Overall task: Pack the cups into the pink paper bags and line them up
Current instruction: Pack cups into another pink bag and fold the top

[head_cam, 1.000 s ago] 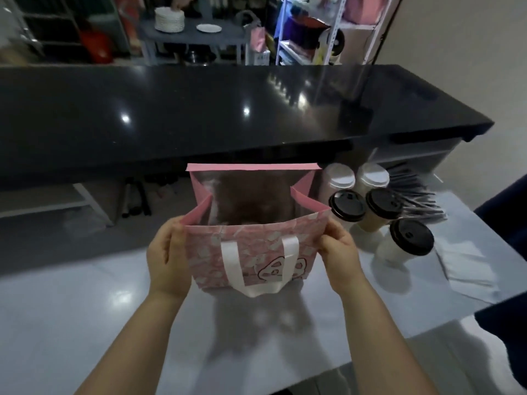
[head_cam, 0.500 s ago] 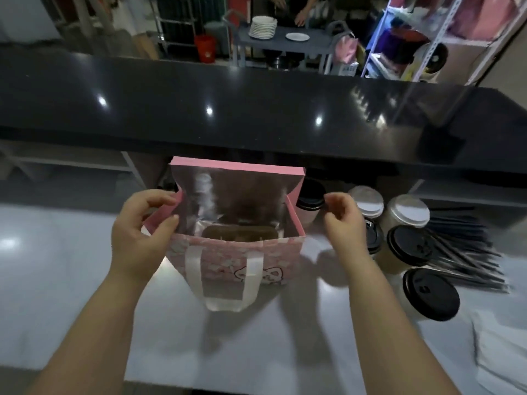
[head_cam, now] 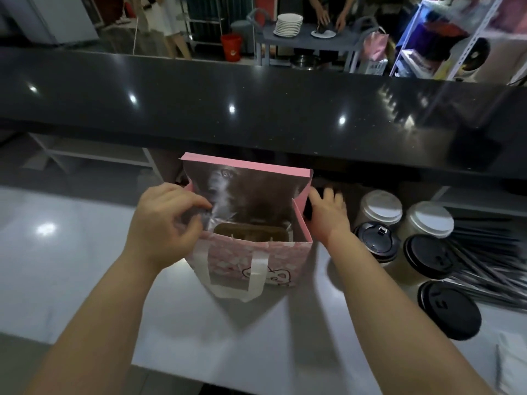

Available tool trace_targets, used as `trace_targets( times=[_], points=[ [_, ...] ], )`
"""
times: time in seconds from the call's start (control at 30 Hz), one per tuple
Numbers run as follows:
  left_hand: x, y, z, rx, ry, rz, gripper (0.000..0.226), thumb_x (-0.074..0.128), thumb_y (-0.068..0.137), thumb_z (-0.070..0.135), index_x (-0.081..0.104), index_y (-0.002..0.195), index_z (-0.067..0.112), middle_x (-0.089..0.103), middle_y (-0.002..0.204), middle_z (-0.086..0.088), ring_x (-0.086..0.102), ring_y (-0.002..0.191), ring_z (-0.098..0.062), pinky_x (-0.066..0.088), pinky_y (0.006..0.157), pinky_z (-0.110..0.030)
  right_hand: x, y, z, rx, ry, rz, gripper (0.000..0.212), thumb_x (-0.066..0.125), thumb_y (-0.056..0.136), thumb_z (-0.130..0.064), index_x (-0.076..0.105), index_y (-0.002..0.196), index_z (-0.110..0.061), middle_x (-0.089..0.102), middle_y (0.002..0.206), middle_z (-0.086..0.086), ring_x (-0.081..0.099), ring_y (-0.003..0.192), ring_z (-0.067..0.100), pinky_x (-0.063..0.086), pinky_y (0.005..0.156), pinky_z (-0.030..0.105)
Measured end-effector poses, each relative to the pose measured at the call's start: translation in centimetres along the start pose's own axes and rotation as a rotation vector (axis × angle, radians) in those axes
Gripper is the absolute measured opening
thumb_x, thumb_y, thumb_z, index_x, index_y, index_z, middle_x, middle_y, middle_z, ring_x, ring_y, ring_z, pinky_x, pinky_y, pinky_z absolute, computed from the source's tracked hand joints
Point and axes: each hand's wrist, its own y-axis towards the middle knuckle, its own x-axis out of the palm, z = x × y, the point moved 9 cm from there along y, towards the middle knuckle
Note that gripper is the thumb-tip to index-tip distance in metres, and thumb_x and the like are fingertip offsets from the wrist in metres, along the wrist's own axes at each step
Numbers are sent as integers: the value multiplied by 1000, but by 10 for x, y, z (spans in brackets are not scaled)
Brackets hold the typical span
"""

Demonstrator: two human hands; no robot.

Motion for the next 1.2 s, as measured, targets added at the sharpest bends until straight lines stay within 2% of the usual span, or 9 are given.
trace_targets(
  times=[0.1, 0.27, 0.37, 0.43, 0.5, 0.6, 0.8, 1.0, 1.2],
  points=[
    [1, 4, -2, 30, -6, -61, 25, 55, 78, 24, 75, 85, 10, 71, 82, -2, 62, 78, -21, 46, 76, -31, -22, -20, -2, 20, 76, 76, 67, 67, 82, -35, 35, 141, -28, 35, 139, 14, 35, 121, 39, 38, 96, 46],
    [7, 19, -19, 6, -41, -146, 21, 65, 77, 22, 74, 94, 14, 70, 92, 1, 62, 89, -19, 51, 82, -37, -95, -71, 13, 133, 310, 306, 74, 77, 72, -28, 45, 139, -28, 39, 137, 13, 36, 121, 36, 38, 101, 45],
    [21, 19, -32, -74, -80, -293, 33, 71, 80, 33, 68, 113, 26, 65, 117, 7, 53, 118, -15, 45, 103, -43, -164, -104, 7, 101, 458, 538, 74, 79, 72, -28, 44, 136, -36, 37, 137, 2, 32, 126, 27, 30, 102, 33],
    [33, 11, -39, -157, -102, -452, 57, 73, 76, 50, 53, 129, 39, 48, 141, 14, 30, 140, -11, 30, 115, -44, -207, -122, -18, -53, 620, 640, 72, 78, 71, -31, 44, 134, -43, 37, 132, -9, 37, 127, 21, 31, 103, 28],
    [38, 0, -40, -184, -127, -565, 81, 74, 67, 61, 37, 137, 46, 32, 151, 17, 13, 146, -9, 25, 117, -48, -231, -135, -58, -222, 747, 576, 73, 78, 68, -37, 44, 132, -49, 39, 131, -15, 44, 124, 11, 39, 102, 25],
    [35, -12, -38, -182, -169, -613, 108, 80, 54, 66, 20, 142, 50, 18, 156, 19, 0, 147, -8, 20, 119, -51, -223, -143, -125, -386, 640, 287, 77, 74, 63, -54, 39, 132, -56, 38, 128, -22, 41, 119, -6, 44, 90, 19],
    [36, -24, -38, -145, -165, -661, 132, 82, 50, 66, -8, 145, 52, -7, 156, 27, -19, 145, -6, 10, 119, -46, -125, -132, -185, -375, -149, 62, 77, 70, 71, -54, 32, 136, -38, 35, 126, -2, 37, 112, 22, 48, 84, 33],
    [40, -29, -33, -79, -171, -680, 140, 85, 48, 64, -13, 147, 46, -16, 156, 25, -29, 143, -7, 2, 111, -37, -60, -84, -199, -400, -269, -126, 91, 76, 73, -41, 21, 145, -30, 37, 133, 6, 47, 112, 29, 45, 78, 34],
    [36, -25, -41, -75, -165, -694, 140, 81, 47, 71, -12, 148, 45, -18, 158, 22, -29, 143, -6, 6, 116, -44, -29, -47, -212, -403, -235, -219, 100, 75, 79, -37, 5, 150, -28, 31, 146, 15, 50, 117, 34, 48, 80, 37]
  ],
)
